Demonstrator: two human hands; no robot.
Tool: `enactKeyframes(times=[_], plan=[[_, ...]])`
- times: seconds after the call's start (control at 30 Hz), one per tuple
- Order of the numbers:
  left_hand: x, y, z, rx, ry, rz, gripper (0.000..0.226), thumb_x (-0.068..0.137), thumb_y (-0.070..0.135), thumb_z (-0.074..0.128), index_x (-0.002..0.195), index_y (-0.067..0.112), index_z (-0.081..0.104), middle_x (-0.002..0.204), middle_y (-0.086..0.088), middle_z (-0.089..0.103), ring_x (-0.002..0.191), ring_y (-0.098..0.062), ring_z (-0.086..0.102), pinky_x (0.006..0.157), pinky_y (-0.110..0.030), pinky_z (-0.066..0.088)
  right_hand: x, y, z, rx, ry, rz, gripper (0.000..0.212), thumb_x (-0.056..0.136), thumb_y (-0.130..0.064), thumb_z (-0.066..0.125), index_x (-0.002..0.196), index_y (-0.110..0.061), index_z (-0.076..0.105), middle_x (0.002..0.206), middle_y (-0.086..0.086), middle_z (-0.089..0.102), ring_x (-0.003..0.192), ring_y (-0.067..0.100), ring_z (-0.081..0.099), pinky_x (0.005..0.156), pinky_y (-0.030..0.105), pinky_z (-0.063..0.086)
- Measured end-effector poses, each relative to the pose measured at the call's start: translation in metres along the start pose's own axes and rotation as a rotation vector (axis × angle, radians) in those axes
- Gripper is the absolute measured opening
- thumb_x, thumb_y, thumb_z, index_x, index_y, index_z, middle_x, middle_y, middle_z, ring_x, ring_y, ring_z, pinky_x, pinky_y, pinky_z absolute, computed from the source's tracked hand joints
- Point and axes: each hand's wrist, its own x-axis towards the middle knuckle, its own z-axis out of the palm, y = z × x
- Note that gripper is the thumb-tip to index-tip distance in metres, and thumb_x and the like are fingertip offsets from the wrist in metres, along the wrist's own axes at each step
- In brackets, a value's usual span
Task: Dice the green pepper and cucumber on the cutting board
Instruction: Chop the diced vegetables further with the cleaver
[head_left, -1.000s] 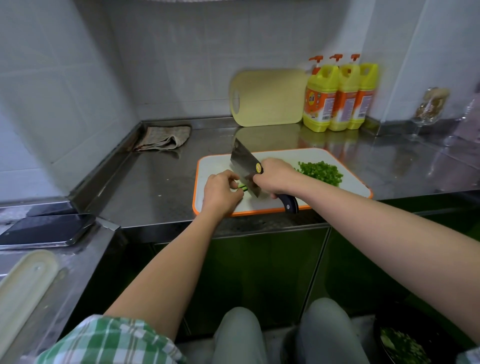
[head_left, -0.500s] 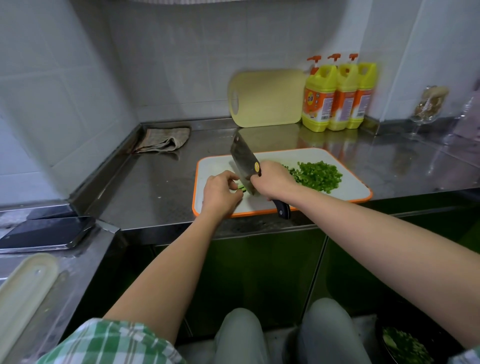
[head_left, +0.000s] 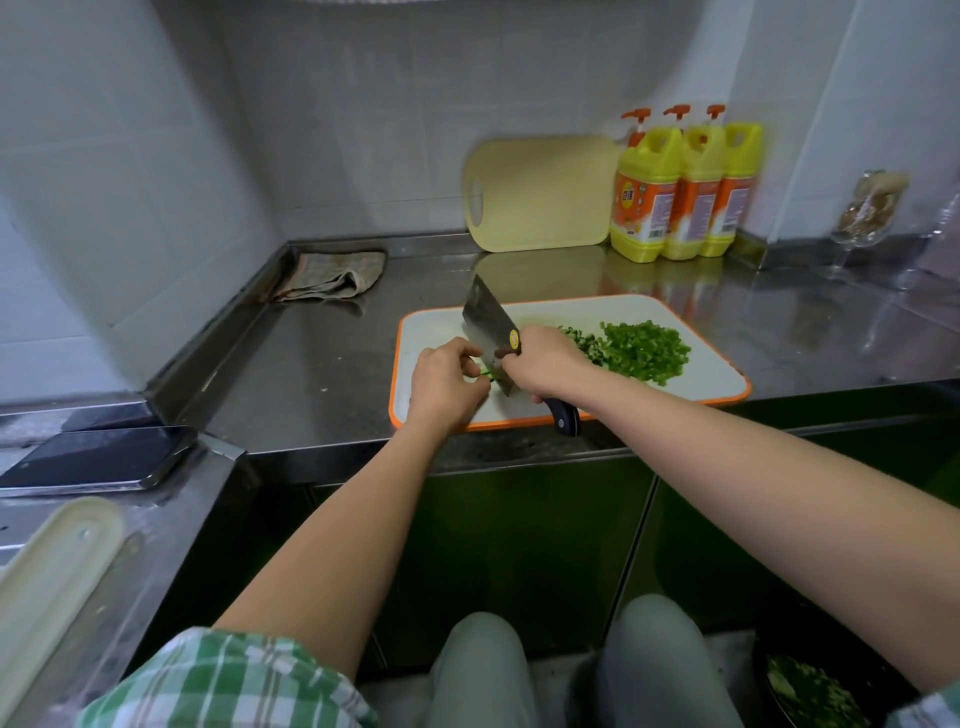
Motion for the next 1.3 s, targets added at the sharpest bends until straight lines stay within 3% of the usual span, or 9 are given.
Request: enactKeyframes(times=[0.23,0.5,0.57,0.63,0.7,0.9,1.03,1.17,1.3], plan=[[0.000,0.001,-0.001,-0.028,-0.008,-0.029,0.033,0.079,0.011,0.066,0.112,0.014,0.063,0.088,0.000,0.069,0.094,-0.018,0.060,0.076,-0.027,0.045,-0.006,-0.003,-0.015,0.034,-0.084,-0.001,0.028,0.093,-0.012,0.044,0.065,-0.009,0.046,0.051,0.009,0.054,0.044,0.021,0.054,0.047,0.024,0.041],[-0.002,0.002,-0.001,-0.045,-0.001,-0.052,0.039,0.079,0.010,0.066,0.117,0.016,0.059,0.088,0.001,0.068,0.094,-0.017,0.060,0.074,-0.028,0.046,-0.003,-0.012,-0.004,-0.008,-0.112,0.033,0.017,0.094,-0.011,0.049,0.078,-0.007,0.047,0.071,0.009,0.057,0.049,0.020,0.057,0.047,0.024,0.046],[-0.002,0.002,-0.001,-0.050,-0.001,-0.053,0.039,0.079,0.010,0.067,0.117,0.017,0.059,0.087,0.001,0.068,0.094,-0.017,0.060,0.077,-0.031,0.049,-0.002,-0.014,-0.002,-0.020,-0.114,0.036,0.008,0.094,-0.010,0.051,0.087,-0.006,0.048,0.069,0.009,0.057,0.047,0.018,0.056,0.045,0.023,0.044],[-0.002,0.002,-0.001,-0.054,0.002,-0.049,0.038,0.079,0.010,0.067,0.116,0.016,0.059,0.086,0.001,0.068,0.093,-0.017,0.061,0.077,-0.030,0.049,-0.001,-0.013,-0.001,-0.015,-0.110,0.038,0.013,0.093,-0.009,0.050,0.080,-0.006,0.048,0.065,0.008,0.055,0.045,0.018,0.055,0.044,0.023,0.042],[-0.002,0.002,0.000,-0.061,0.005,-0.050,0.036,0.080,0.009,0.065,0.114,0.017,0.060,0.087,0.000,0.068,0.092,-0.016,0.062,0.075,-0.027,0.046,0.001,-0.008,-0.002,0.028,-0.102,0.044,0.021,0.093,-0.008,0.046,0.072,-0.007,0.045,0.062,0.009,0.054,0.044,0.019,0.054,0.046,0.023,0.043],[-0.002,0.009,-0.003,-0.100,0.007,-0.087,0.032,0.084,0.013,0.068,0.114,0.020,0.062,0.086,0.005,0.069,0.087,-0.010,0.061,0.071,-0.021,0.043,0.006,0.025,-0.015,0.152,-0.023,0.117,0.018,0.092,-0.007,0.043,0.074,-0.009,0.043,0.061,0.008,0.051,0.048,0.021,0.054,0.050,0.025,0.043],[-0.004,0.011,-0.006,-0.116,0.105,-0.140,0.025,0.085,0.012,0.060,0.108,0.020,0.067,0.087,0.002,0.069,0.081,-0.011,0.061,0.063,-0.020,0.040,0.002,0.021,-0.021,0.316,-0.052,0.063,0.021,0.091,-0.008,0.044,0.071,-0.009,0.045,0.058,0.009,0.049,0.048,0.022,0.051,0.049,0.024,0.038],[-0.007,0.011,-0.010,0.000,0.201,-0.163,0.030,0.083,0.010,0.052,0.104,0.020,0.071,0.092,-0.003,0.070,0.091,-0.020,0.060,0.069,-0.022,0.038,-0.004,0.002,-0.008,0.390,-0.138,0.026,0.021,0.090,-0.006,0.044,0.070,-0.011,0.045,0.062,0.009,0.050,0.046,0.021,0.050,0.049,0.025,0.041],[-0.009,0.007,-0.011,0.064,0.185,-0.167,0.030,0.085,0.009,0.051,0.102,0.021,0.072,0.098,-0.004,0.070,0.103,-0.021,0.052,0.080,-0.028,0.043,-0.009,0.004,0.000,0.386,-0.192,0.052,0.021,0.093,-0.008,0.043,0.073,-0.010,0.044,0.064,0.007,0.047,0.048,0.020,0.050,0.046,0.022,0.039]])
